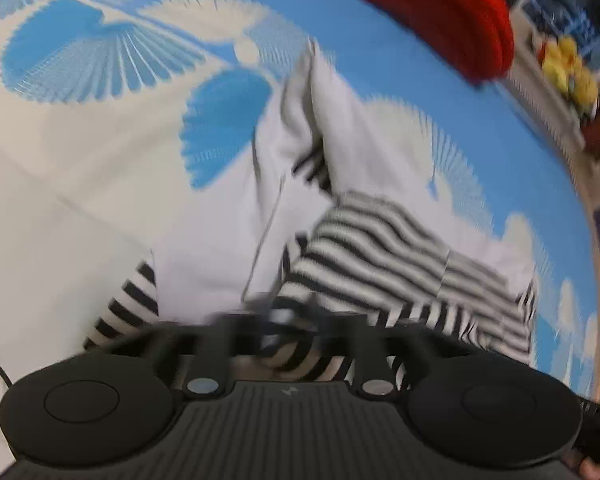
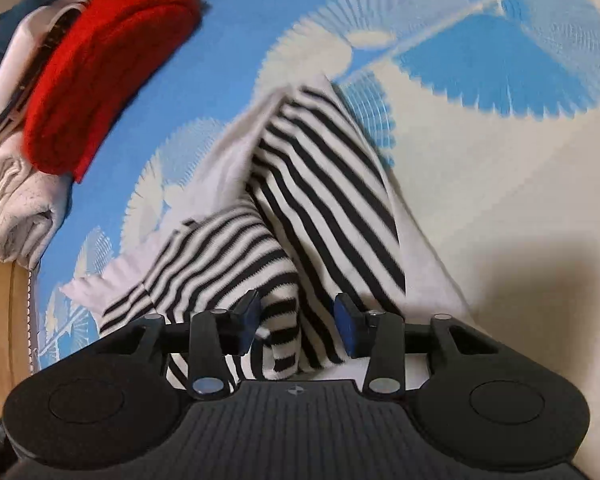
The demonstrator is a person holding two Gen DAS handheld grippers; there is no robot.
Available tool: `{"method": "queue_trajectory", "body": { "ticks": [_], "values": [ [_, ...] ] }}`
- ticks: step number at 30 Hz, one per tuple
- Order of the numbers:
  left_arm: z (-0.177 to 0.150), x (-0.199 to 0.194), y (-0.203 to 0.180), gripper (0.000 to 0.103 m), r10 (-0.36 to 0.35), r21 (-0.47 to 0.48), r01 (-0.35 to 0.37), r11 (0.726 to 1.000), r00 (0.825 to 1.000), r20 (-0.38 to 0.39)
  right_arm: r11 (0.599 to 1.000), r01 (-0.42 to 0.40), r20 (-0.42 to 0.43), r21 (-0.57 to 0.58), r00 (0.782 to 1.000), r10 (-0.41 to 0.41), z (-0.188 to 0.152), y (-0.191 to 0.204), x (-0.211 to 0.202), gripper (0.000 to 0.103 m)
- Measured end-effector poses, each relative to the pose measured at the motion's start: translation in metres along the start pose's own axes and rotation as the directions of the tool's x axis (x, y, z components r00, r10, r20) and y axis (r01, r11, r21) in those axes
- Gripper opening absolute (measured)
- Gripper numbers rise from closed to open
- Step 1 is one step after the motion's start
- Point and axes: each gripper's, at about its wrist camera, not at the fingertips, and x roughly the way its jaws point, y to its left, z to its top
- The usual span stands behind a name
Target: Fold small clothes
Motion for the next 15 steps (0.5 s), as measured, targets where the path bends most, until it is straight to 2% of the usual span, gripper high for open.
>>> {"method": "queue_trajectory", "body": {
  "ticks": [1, 3, 5, 6, 7, 9, 10, 11, 12, 13, 14, 15],
  "values": [
    [-0.001, -0.003, -0.001, 0.000, 0.011, 0.017, -0.012, 1.000, 1.000, 0.026, 1.000, -0.008, -0.010, 0.008, 1.000, 0.008, 0.000, -0.002, 0.004, 0.001],
    [0.001, -0.025, -0.015, 0.000, 0.031, 0.102, -0.047, 0.994, 0.988, 0.153, 1.000, -0.013, 0.017, 0.026, 1.000, 0.013, -0.002, -0.002, 0.002, 0.001],
    [0.001, -0.045, -0.023, 0.000, -0.011, 0.167, -0.033, 0.985, 0.966, 0.257, 1.000, -0.023, 0.082, 0.009, 0.996, 0.022, -0.003, 0.005, -0.012, 0.000],
    [0.000, -0.046, -0.026, 0.000, 0.003, 0.181, -0.053, 0.982, 0.964, 0.266, 1.000, -0.031, 0.111, -0.005, 0.993, 0.031, -0.002, 0.009, -0.019, 0.000],
    [-0.001, -0.039, -0.025, 0.001, 0.039, 0.183, -0.085, 0.979, 0.970, 0.239, 1.000, -0.027, 0.121, -0.014, 0.992, 0.029, -0.003, 0.010, -0.022, 0.000],
    [-0.001, -0.011, -0.015, 0.002, 0.118, 0.152, -0.128, 0.980, 0.990, 0.077, 1.000, 0.011, 0.079, -0.009, 0.997, -0.010, -0.004, 0.003, -0.015, 0.000],
    [-0.003, -0.003, -0.008, 0.003, 0.151, 0.113, -0.153, 0.982, 0.988, 0.027, 0.999, 0.029, 0.031, 0.016, 0.999, -0.030, -0.005, -0.003, -0.006, 0.001],
    [-0.005, -0.005, -0.003, 0.008, 0.155, 0.075, -0.158, 0.985, 0.987, 0.040, 0.998, 0.052, -0.021, 0.037, 0.998, -0.052, -0.007, -0.008, 0.002, 0.004],
    [-0.004, -0.012, -0.005, 0.008, 0.145, 0.081, -0.151, 0.985, 0.986, 0.078, 0.994, 0.094, -0.053, 0.048, 0.994, -0.091, -0.008, -0.011, 0.006, 0.008],
    [-0.004, -0.024, -0.014, 0.008, 0.130, 0.124, -0.149, 0.981, 0.980, 0.152, 0.989, 0.143, -0.019, 0.047, 0.990, -0.142, -0.010, -0.010, 0.001, 0.008],
    [-0.003, -0.036, -0.022, 0.008, 0.111, 0.168, -0.150, 0.974, 0.969, 0.223, 0.986, 0.167, 0.062, 0.021, 0.984, -0.168, -0.009, -0.004, -0.010, 0.008],
    [-0.005, -0.045, -0.029, 0.008, 0.081, 0.206, -0.142, 0.968, 0.957, 0.277, 0.987, 0.160, 0.131, -0.020, 0.979, -0.156, -0.008, 0.003, -0.021, 0.010]
  ]
}}
